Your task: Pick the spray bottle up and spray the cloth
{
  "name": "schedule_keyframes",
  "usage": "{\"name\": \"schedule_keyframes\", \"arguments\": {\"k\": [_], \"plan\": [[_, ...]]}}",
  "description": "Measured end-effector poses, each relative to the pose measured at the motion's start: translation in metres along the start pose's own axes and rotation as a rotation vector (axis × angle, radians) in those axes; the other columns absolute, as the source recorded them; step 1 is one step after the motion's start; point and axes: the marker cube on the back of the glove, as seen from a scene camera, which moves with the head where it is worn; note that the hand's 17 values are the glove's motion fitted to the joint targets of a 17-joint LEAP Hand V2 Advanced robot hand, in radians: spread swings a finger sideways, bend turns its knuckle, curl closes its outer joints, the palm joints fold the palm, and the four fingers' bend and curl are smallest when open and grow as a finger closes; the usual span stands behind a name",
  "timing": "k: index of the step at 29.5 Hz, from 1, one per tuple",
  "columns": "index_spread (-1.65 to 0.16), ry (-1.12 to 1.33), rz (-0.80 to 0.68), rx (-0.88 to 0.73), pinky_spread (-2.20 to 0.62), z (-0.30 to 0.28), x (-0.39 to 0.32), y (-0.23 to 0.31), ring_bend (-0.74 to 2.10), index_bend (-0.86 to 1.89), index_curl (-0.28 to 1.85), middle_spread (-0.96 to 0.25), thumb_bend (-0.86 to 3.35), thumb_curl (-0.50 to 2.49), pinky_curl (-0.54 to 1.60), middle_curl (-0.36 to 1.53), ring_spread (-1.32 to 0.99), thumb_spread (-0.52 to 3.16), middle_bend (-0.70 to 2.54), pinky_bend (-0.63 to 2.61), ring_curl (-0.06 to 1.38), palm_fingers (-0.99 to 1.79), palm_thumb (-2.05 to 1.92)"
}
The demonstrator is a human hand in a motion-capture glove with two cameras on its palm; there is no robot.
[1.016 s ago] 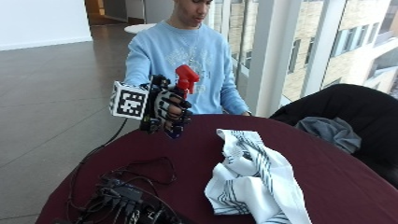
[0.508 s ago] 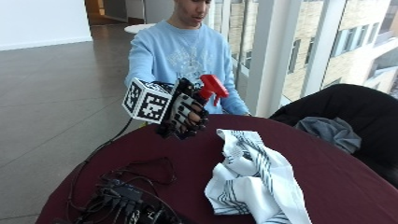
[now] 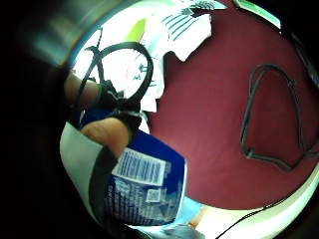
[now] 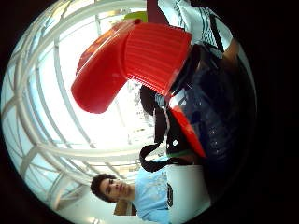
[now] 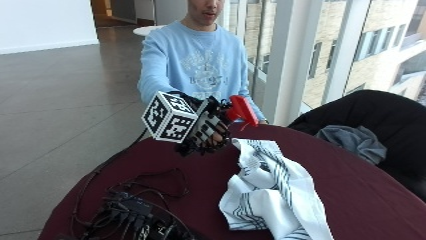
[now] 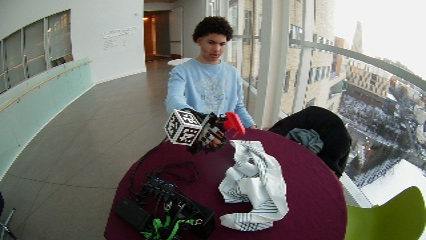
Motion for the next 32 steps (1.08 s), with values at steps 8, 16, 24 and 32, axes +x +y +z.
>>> {"name": "schedule_keyframes", "arguments": {"k": [8,16,24,32], "plan": [[-0.14,-0.029,0.001,-0.028,0.23,0.010,-0.001,-0.007,0.47,0.16,0.40,-0.05,-0.02,0.42,0.35,0.46,0.01,1.10,0.29,0.20,0.40,1.17,0.69],[-0.14,-0.020,0.023,-0.035,0.23,0.017,-0.001,-0.010,0.47,0.16,0.41,-0.05,-0.02,0.41,0.35,0.46,0.01,1.11,0.29,0.20,0.40,1.17,0.69],[-0.13,-0.016,0.054,-0.036,0.23,0.021,0.003,-0.010,0.47,0.17,0.42,-0.05,-0.02,0.41,0.36,0.46,0.01,1.11,0.29,0.20,0.40,1.17,0.69],[-0.13,-0.018,0.064,-0.025,0.23,0.015,0.006,-0.005,0.47,0.17,0.42,-0.04,-0.02,0.41,0.36,0.46,0.01,1.13,0.29,0.21,0.40,1.18,0.68]]}}
